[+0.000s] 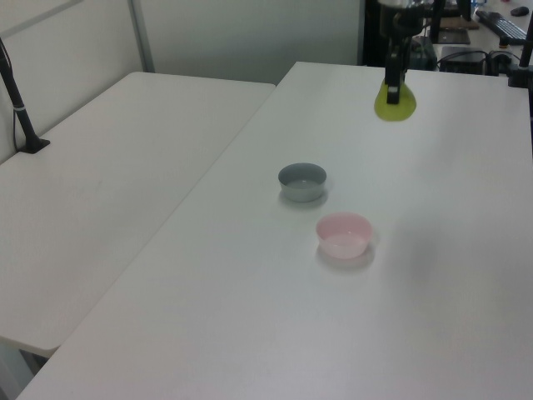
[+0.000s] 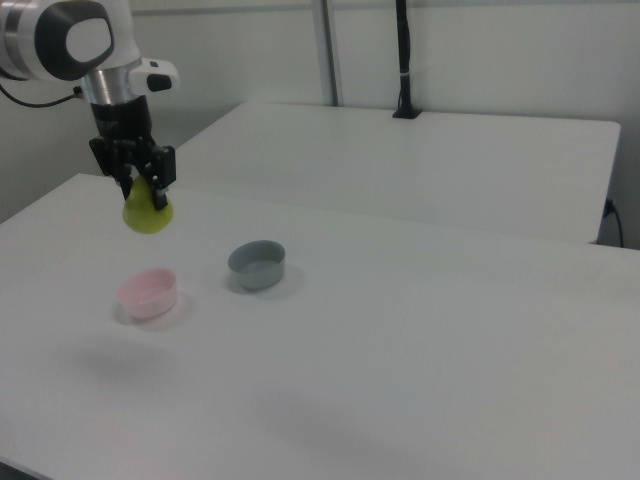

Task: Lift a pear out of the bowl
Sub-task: 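Lift the pear up out of the pink bowl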

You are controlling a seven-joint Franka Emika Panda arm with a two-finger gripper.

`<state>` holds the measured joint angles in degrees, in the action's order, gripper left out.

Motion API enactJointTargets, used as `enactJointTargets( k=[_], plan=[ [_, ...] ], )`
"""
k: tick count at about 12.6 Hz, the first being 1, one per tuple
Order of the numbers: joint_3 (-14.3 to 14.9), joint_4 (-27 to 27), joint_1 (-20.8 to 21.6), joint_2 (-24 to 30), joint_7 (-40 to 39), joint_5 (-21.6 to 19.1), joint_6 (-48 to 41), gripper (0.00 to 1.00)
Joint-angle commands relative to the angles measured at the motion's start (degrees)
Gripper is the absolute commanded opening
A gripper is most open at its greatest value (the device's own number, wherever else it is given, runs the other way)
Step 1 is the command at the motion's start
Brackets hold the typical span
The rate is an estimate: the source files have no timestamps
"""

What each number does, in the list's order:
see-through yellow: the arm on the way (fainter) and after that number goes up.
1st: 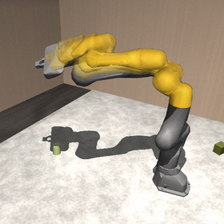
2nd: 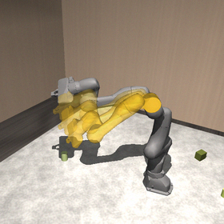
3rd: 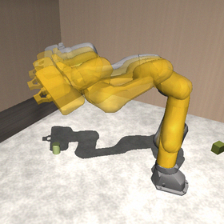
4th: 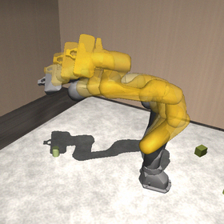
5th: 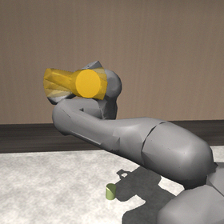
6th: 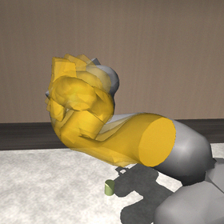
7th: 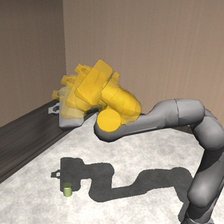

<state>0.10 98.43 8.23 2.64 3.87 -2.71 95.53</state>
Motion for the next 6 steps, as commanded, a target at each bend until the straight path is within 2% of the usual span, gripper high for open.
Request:
enactJointTargets(
  k=[1,3,6],
  plan=[
    [0.08,-0.08,-4.61,1.93,-7.88,-0.81,-2.63,0.00],
    [0.25,-0.08,-7.33,1.84,-13.59,-0.81,-1.32,0.00],
    [3.84,0.01,-7.70,1.76,-22.66,-2.99,1.93,0.00]
  ],
)
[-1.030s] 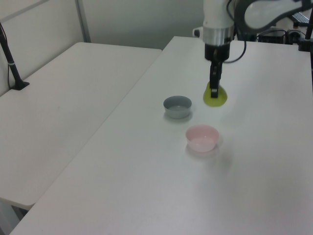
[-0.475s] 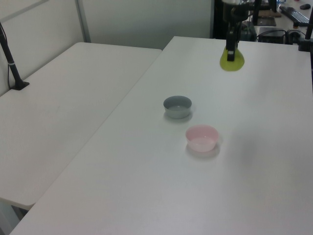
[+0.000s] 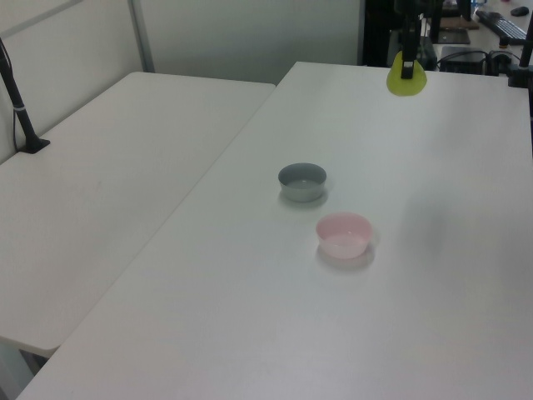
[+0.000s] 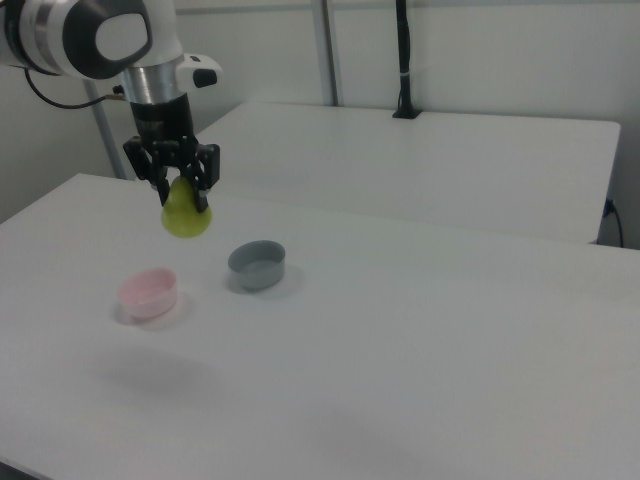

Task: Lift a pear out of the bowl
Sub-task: 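Carry the pear away from the bowls and lower it to the table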

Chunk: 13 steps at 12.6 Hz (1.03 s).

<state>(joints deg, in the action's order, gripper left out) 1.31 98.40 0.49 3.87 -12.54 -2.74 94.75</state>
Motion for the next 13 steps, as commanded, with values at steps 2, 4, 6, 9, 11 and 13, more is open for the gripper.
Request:
enactJointTargets(
  k=[2,4,6,9,11,13],
  plan=[
    [5.45,0.56,0.04,0.35,-10.99,-4.20,4.65,0.00],
    [8.61,1.26,0.04,0.09,-14.61,-6.39,5.26,0.00],
    [9.06,3.37,0.04,-0.53,-15.15,-6.75,8.23,0.00],
    [9.15,4.34,-0.13,-4.03,-14.45,-6.75,13.17,0.00],
    [9.68,4.70,-1.36,-7.10,-14.45,-6.75,15.71,0.00],
    [9.68,5.57,-1.37,-10.09,-13.31,-6.75,20.18,0.00]
  ],
)
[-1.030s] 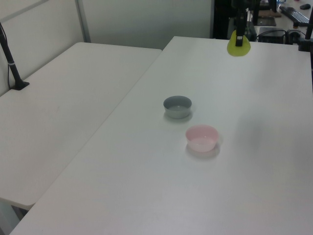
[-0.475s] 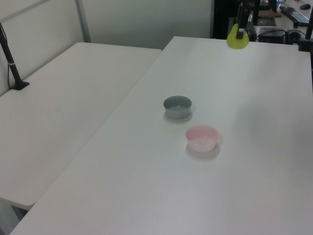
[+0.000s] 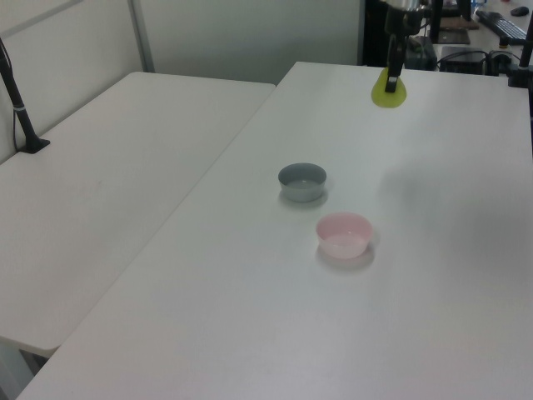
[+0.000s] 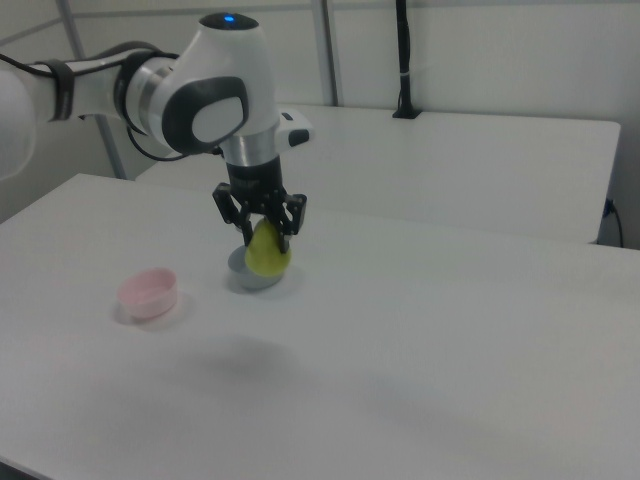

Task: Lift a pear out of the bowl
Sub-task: 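Carry the pear away from the bowls and lower it to the table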

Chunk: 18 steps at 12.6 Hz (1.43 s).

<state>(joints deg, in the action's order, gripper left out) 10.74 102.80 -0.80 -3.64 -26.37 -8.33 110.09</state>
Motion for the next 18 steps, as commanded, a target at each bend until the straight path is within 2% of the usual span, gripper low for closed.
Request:
enactJointTargets(
  k=[1,6,10,12,13,14,15,18],
  plan=[
    [0.25,1.43,-0.08,-3.39,1.23,-1.16,6.87,0.00],
    [0.25,5.83,0.19,-10.06,2.03,-0.28,17.32,0.00],
    [0.25,5.83,-0.08,-14.63,1.85,1.82,19.02,0.00],
    [0.25,5.74,-0.17,-15.25,1.85,2.00,19.02,0.00],
    [0.25,5.74,-0.17,-15.26,1.85,2.00,19.02,0.11],
    [0.25,5.74,-0.34,-15.26,1.94,2.00,18.85,0.69],
    [0.25,5.66,-0.60,-15.17,2.03,2.00,18.76,1.00],
    [0.34,4.95,-0.52,-12.90,3.60,2.18,16.31,1.00]
  ],
)
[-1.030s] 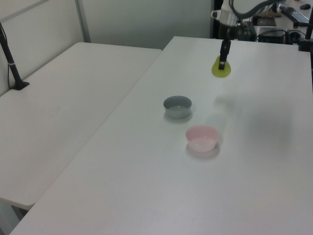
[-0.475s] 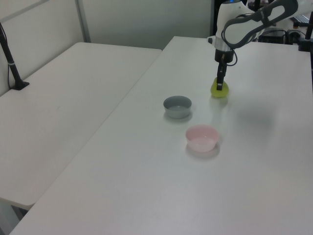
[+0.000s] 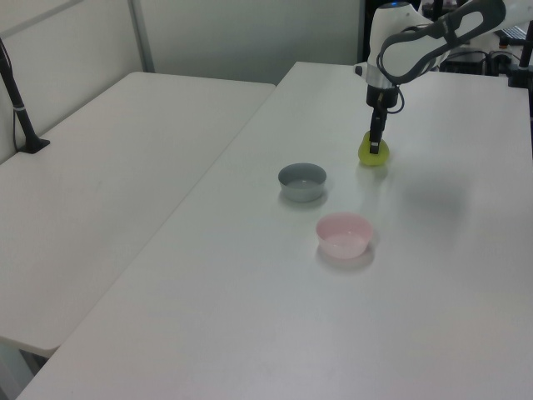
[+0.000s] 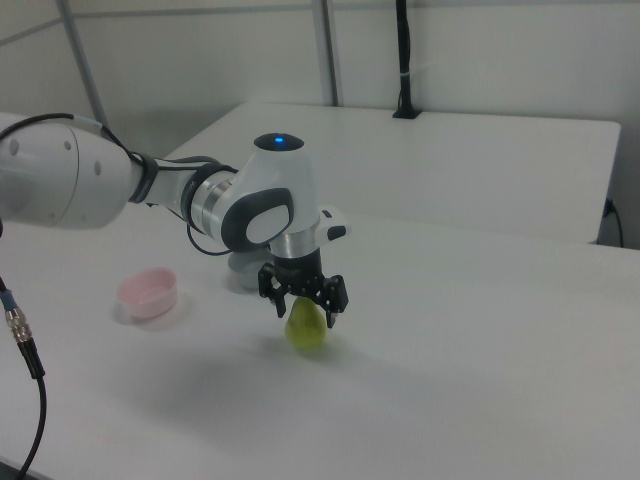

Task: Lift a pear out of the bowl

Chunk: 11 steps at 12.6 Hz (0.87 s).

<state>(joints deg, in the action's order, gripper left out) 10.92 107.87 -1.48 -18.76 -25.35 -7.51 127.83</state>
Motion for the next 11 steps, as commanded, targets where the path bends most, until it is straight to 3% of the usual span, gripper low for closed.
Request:
enactJointTargets(
  k=[1,5,9,11],
  plan=[
    [0.15,-0.37,0.42,3.45,3.28,3.36,-2.75,1.00],
    [-0.38,-5.37,0.95,7.24,11.36,8.65,-13.63,1.00],
    [-0.46,-16.26,0.95,11.37,13.30,8.04,-32.60,1.00],
    [-0.55,-18.30,1.74,14.52,13.39,7.69,-38.87,1.00]
  ],
)
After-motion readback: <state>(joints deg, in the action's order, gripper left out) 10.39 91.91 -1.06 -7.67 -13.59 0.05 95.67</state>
